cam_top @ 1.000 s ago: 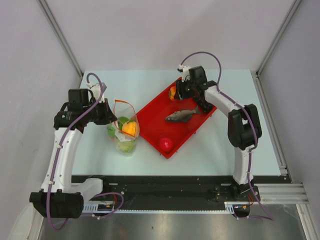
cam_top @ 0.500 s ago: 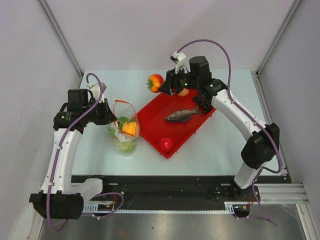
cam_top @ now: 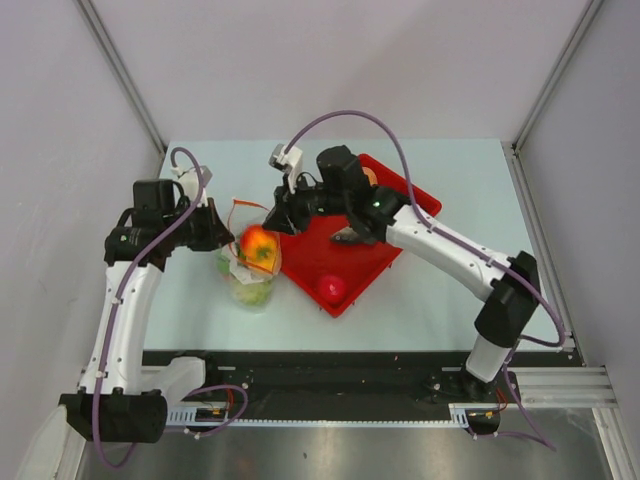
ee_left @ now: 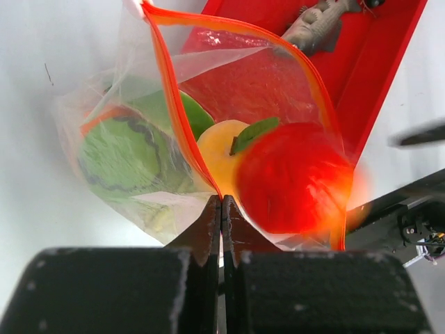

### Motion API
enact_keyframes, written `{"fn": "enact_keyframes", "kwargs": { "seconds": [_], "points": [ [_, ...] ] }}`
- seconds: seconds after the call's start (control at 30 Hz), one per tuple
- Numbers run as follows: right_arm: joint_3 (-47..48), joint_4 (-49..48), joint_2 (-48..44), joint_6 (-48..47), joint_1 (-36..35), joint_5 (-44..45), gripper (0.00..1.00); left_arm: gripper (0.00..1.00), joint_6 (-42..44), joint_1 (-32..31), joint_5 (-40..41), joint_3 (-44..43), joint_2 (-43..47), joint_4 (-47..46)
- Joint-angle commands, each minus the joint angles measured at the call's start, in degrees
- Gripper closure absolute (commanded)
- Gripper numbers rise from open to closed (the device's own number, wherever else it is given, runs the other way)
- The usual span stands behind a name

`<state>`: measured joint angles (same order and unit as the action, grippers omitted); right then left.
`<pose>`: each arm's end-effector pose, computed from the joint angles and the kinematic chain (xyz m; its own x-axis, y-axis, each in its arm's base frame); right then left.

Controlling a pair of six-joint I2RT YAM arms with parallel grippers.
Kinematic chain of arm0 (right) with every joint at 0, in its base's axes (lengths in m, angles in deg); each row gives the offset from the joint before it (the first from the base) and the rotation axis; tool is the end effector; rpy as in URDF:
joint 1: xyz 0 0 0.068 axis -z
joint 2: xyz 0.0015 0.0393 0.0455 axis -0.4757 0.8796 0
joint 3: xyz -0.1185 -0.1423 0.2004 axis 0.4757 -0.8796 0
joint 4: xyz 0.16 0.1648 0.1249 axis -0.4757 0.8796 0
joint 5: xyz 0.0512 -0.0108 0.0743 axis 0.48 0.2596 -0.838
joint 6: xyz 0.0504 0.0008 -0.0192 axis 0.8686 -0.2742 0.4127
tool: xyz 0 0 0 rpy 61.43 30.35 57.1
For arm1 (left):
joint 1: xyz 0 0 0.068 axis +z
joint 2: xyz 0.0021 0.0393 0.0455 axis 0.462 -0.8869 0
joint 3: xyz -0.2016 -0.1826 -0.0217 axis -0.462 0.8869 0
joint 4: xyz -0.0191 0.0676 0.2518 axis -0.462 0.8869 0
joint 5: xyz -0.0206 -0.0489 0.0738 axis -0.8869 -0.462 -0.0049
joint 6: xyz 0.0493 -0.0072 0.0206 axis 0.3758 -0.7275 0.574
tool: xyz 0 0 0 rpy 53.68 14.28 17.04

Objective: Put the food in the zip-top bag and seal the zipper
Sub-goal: Place the fake vegetable in the zipper food storage bag.

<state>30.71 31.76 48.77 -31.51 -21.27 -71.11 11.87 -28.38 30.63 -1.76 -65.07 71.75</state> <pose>0.2482 0.3203 0.3955 -0.2155 -0.2138 -0.9528 -0.9647 0.1979 0.1738 0.1961 -0.0177 0.3684 -0.7325 -0.0843 -0.6756 0.2309 0.9027 -0.3630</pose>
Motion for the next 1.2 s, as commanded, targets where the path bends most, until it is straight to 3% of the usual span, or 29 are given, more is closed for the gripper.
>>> {"fn": "enact_keyframes", "kwargs": {
  "seconds": [0.0,0.13,0.23,0.5,0.87,1.17],
  "points": [
    [4.5,1.0,5.5,1.6,-0.1,3.6,0.71,1.00,0.2,0.0,-2.1,-0.7,2.5,-0.2],
    [8.0,1.5,7.1,2.9,0.1,4.2,0.64,1.00,1.1,0.0,-2.3,-0.5,3.2,0.5],
    [9.0,1.5,7.0,3.8,0.2,3.4,0.44,1.00,1.4,0.0,-2.3,-0.4,3.5,0.8],
    [7.6,1.6,1.7,4.5,2.3,1.9,0.35,1.00,1.7,0.0,-2.5,-0.6,3.7,1.0],
    [7.4,18.7,0.5,-14.5,-0.7,-9.0,0.04,1.00,1.4,0.0,-2.6,-0.6,3.2,0.5],
    [10.8,20.5,5.9,-16.5,-1.9,-6.2,0.05,1.00,1.5,0.0,-2.5,-1.0,2.8,0.4]
  ]
}}
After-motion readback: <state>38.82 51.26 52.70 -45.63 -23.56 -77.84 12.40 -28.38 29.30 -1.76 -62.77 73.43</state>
